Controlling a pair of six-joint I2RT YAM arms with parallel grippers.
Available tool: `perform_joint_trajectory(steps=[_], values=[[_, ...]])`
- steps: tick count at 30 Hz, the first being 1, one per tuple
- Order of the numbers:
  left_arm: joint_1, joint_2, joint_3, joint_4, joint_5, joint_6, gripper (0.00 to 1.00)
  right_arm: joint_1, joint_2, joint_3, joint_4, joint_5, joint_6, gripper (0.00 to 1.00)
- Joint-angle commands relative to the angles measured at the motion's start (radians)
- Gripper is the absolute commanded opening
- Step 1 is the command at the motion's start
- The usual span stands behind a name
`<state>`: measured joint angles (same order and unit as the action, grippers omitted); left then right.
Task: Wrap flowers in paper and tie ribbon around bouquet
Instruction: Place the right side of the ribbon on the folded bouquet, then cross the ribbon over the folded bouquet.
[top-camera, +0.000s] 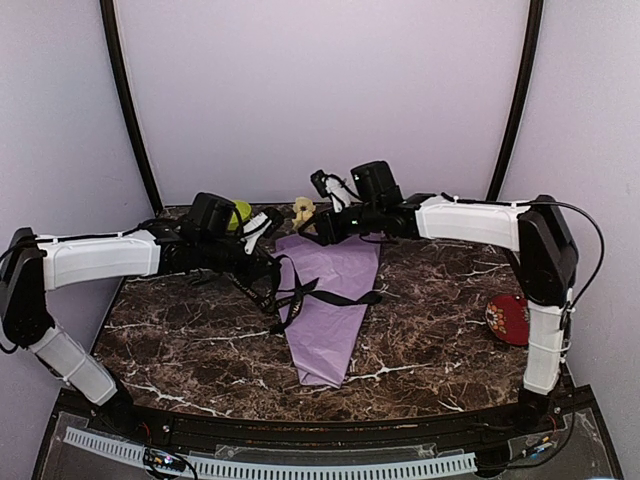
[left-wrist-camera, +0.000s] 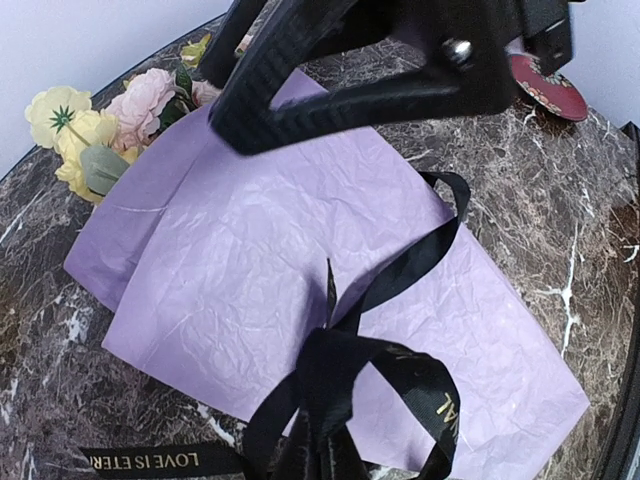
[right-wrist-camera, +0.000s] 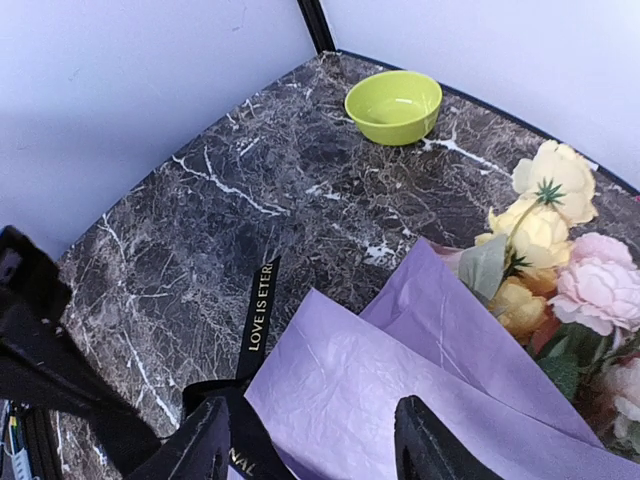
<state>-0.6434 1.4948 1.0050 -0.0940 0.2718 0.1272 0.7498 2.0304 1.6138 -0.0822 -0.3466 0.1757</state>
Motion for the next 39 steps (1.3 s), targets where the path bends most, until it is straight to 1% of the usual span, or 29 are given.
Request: perform_joint_trajectory(steps=[1, 3, 4, 6, 10, 15, 17, 19, 21, 22, 23, 26, 29, 31, 33, 35, 38, 39], values=[[-0.002, 0.032, 0.061, 0.011, -0.005, 0.034, 0.0, -0.003, -0.095, -0.117, 0.094, -0.071, -0.043, 0.55], [-0.002, 0.051, 0.081, -0.004, -0.01, 0.041, 0.0, -0.001, -0.12, -0.18, 0.158, -0.211, -0.04, 0.53], [-0.002, 0.057, 0.089, -0.013, -0.012, 0.044, 0.0, -0.002, -0.132, -0.215, 0.23, -0.28, -0.027, 0.53], [-0.001, 0.059, 0.096, -0.021, -0.017, 0.047, 0.0, 0.001, -0.146, -0.272, 0.312, -0.346, 0.011, 0.53], [-0.002, 0.05, 0.088, -0.009, -0.005, 0.049, 0.0, 0.009, -0.105, -0.264, 0.311, -0.285, 0.047, 0.53], [-0.002, 0.05, 0.092, -0.012, 0.006, 0.049, 0.0, 0.034, -0.016, -0.189, 0.327, -0.33, 0.087, 0.51], [-0.002, 0.045, 0.092, -0.015, 0.004, 0.049, 0.0, 0.045, -0.002, -0.171, 0.321, -0.316, 0.078, 0.44], [-0.002, 0.041, 0.088, -0.011, 0.003, 0.049, 0.0, 0.045, 0.005, -0.165, 0.313, -0.306, 0.079, 0.33], [-0.002, 0.037, 0.084, -0.008, -0.005, 0.048, 0.0, 0.045, 0.001, -0.174, 0.306, -0.299, 0.076, 0.18], [-0.002, 0.038, 0.085, -0.008, -0.02, 0.043, 0.0, 0.042, -0.013, -0.184, 0.307, -0.283, 0.076, 0.07], [-0.001, 0.042, 0.085, -0.01, -0.046, 0.039, 0.0, 0.041, -0.023, -0.197, 0.308, -0.269, 0.076, 0.01], [0.0, 0.069, 0.102, -0.023, -0.187, 0.022, 0.0, 0.032, -0.052, -0.241, 0.315, -0.241, 0.094, 0.0], [0.002, 0.112, 0.151, -0.045, -0.373, 0.013, 0.06, 0.025, -0.068, -0.273, 0.319, -0.257, 0.119, 0.0], [0.007, 0.141, 0.18, -0.048, -0.5, 0.016, 0.07, 0.023, -0.079, -0.294, 0.336, -0.257, 0.128, 0.0], [0.021, 0.171, 0.203, -0.025, -0.594, 0.012, 0.09, 0.021, -0.086, -0.311, 0.365, -0.255, 0.145, 0.0], [0.091, 0.2, 0.245, -0.046, -0.623, -0.022, 0.14, 0.011, -0.081, -0.313, 0.374, -0.241, 0.177, 0.0], [0.173, 0.225, 0.292, -0.093, -0.556, -0.085, 0.2, -0.022, -0.067, -0.337, 0.423, -0.216, 0.291, 0.0], [0.18, 0.22, 0.291, -0.094, -0.545, -0.091, 0.25, -0.035, -0.062, -0.355, 0.477, -0.213, 0.364, 0.0]])
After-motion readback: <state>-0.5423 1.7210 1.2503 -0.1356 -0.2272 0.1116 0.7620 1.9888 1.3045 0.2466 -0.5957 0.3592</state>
